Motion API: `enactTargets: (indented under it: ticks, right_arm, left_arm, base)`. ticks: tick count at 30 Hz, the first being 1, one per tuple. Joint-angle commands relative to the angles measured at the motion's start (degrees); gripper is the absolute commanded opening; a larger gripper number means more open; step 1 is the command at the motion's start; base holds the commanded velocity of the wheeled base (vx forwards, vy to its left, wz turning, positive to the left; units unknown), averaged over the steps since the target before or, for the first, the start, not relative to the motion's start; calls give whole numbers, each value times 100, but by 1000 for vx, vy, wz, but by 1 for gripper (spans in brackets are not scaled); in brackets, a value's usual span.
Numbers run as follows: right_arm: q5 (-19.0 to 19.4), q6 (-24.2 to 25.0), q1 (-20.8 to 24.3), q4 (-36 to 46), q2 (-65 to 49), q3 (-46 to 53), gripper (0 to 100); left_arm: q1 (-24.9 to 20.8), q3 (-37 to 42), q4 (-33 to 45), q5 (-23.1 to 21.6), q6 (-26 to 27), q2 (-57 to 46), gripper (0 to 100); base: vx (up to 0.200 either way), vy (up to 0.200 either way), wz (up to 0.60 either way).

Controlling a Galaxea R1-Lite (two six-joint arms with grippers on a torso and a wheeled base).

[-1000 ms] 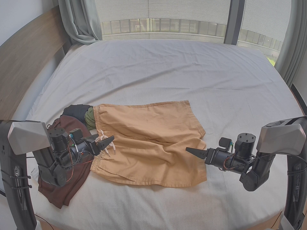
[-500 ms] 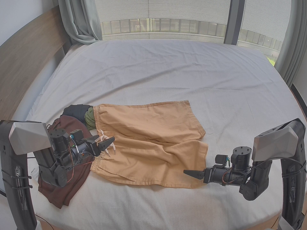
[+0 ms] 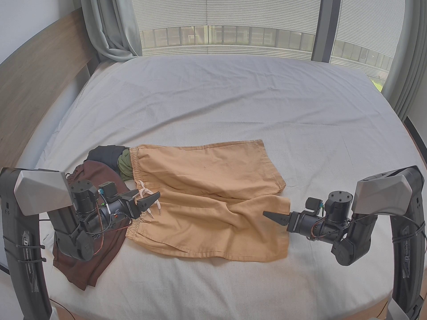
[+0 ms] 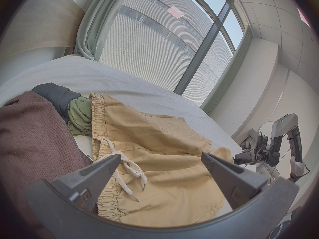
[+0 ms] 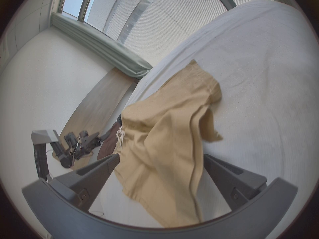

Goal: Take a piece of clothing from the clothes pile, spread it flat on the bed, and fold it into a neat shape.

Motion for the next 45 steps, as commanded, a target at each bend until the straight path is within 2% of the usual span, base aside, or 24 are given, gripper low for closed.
enactTargets:
  ticks: [1, 14, 18, 31, 32, 45]
  right_arm:
    - [-63, 47, -34, -3, 180, -341, 100]
    - [-238, 100, -201, 5, 285, -727, 100]
    - [-344, 284, -263, -3, 276, -859, 100]
    - [-467, 381, -263, -3, 408, -1114, 100]
    - [-608, 381, -254, 5, 417, -1149, 0]
    - [-845, 354, -430, -3, 637, -1431, 0]
  left_arm:
    - [3, -1, -4, -1, -1, 23, 100]
    - [-6, 8, -13, -1, -1, 23, 100]
    - [-6, 8, -4, -1, 7, 23, 100]
    - [-24, 8, -13, -1, 7, 23, 100]
    - [-24, 8, -13, -1, 7, 23, 100]
    - [-32, 17, -13, -1, 7, 50, 100]
  base:
    - [0, 0, 0]
    - [0, 0, 0]
    - [0, 0, 0]
    - [0, 0, 0]
    - [0, 0, 0]
    - [0, 0, 0]
